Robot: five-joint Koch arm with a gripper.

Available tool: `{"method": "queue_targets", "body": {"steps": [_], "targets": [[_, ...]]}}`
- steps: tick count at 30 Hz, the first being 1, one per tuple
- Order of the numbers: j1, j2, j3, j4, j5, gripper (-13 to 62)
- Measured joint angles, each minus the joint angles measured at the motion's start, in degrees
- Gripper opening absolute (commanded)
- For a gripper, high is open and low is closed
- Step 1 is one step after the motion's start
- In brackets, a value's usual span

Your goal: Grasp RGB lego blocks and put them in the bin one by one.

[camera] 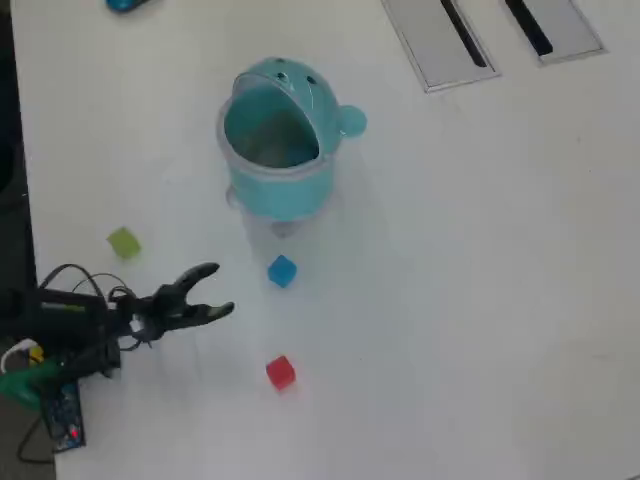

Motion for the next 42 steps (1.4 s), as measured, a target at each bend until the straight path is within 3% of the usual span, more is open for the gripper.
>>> {"method": "queue_targets", "body": {"steps": [13,30,42], "targets": [[13.2,-28.5,-25.4,-4.9,-4.7,33.7],[15.1,-33.4,-46.6,-1.1,-4.8,31.6],[18.3,-51.2,-64.3,2.8,-13.5,33.3]]}}
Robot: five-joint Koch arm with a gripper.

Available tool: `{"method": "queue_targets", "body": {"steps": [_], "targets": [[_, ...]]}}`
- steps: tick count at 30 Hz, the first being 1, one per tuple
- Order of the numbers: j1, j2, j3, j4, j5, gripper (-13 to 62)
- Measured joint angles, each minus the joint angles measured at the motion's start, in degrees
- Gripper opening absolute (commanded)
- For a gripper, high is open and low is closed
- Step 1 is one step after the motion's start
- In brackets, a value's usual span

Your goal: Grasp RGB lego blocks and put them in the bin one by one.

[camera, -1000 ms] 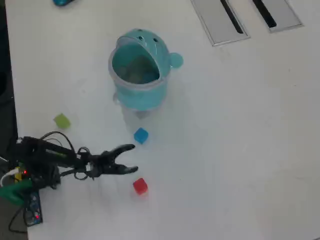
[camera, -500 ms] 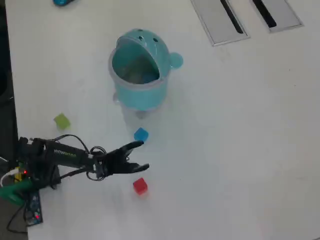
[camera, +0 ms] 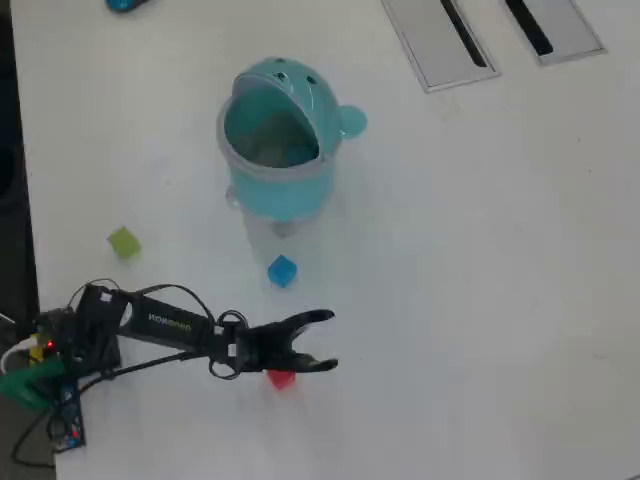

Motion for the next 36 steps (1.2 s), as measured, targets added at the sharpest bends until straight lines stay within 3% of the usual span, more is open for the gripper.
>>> {"method": "queue_targets", "body": {"steps": [9,16,23,26,36], "targets": [[1.3,0.4,0.1,1.1,-9.1,34.7],[2.5,9.8,6.9,16.3,-16.3,32.5],[2.5,16.3,18.3,25.7,-29.1,35.9],[1.8,16.6,23.7,28.0,-43.9,35.8],[0.2,16.1,23.9,28.2,-63.3,35.8]]}}
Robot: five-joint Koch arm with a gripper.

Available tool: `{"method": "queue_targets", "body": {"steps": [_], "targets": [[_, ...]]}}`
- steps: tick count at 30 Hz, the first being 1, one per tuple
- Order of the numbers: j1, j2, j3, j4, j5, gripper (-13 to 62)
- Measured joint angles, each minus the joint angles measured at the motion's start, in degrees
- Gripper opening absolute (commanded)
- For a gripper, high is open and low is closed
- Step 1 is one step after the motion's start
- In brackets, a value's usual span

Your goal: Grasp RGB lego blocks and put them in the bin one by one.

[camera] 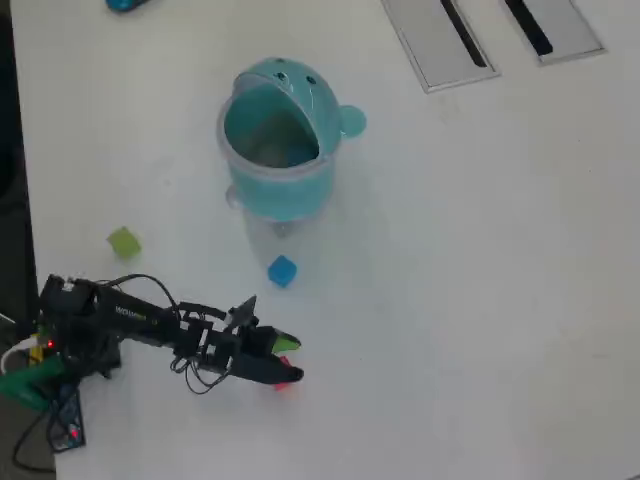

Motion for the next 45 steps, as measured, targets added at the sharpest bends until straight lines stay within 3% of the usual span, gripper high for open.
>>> {"method": "queue_targets", "body": {"steps": [3,8,12,36,45], "targets": [[-1.1,-0.1,0.0,0.0,-1.7,35.7],[-1.8,-0.1,3.2,0.0,-18.5,35.2],[-1.4,-0.1,4.4,0.1,-24.5,35.5],[-4.4,3.5,5.6,24.6,-25.7,35.1],[-4.3,-0.4,-6.2,37.4,-20.1,35.1]]}}
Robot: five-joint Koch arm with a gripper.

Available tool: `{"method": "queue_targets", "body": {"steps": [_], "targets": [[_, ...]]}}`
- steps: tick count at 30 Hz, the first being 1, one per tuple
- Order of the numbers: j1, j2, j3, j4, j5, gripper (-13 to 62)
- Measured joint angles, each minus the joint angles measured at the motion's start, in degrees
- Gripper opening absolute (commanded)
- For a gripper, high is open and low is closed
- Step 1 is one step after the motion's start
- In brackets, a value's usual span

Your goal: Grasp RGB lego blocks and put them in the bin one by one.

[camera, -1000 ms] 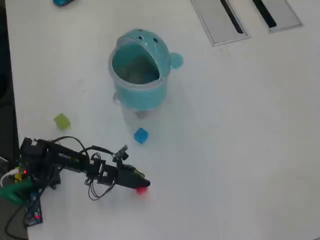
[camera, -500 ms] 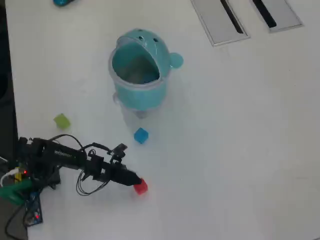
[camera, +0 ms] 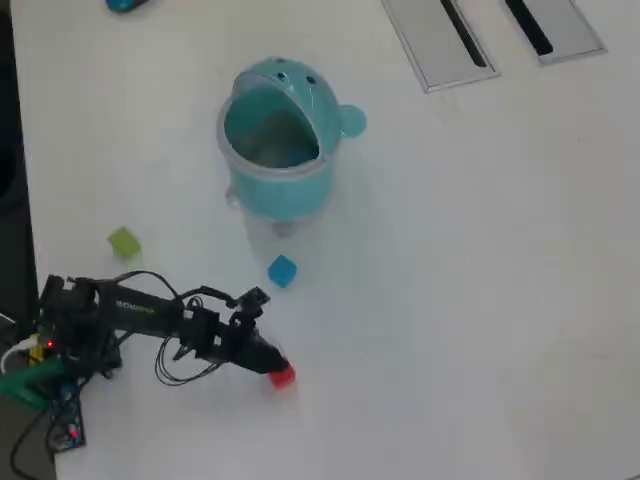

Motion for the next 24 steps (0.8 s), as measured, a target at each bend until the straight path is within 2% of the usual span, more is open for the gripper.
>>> {"method": "queue_targets", "body": {"steps": [10,17,24], "targets": [[1.3,-5.3,-9.1,14.0,-0.1,35.4],[1.8,-15.0,-17.8,15.3,0.6,34.7],[2.7,-18.0,-18.2,16.8,2.9,33.0]]}}
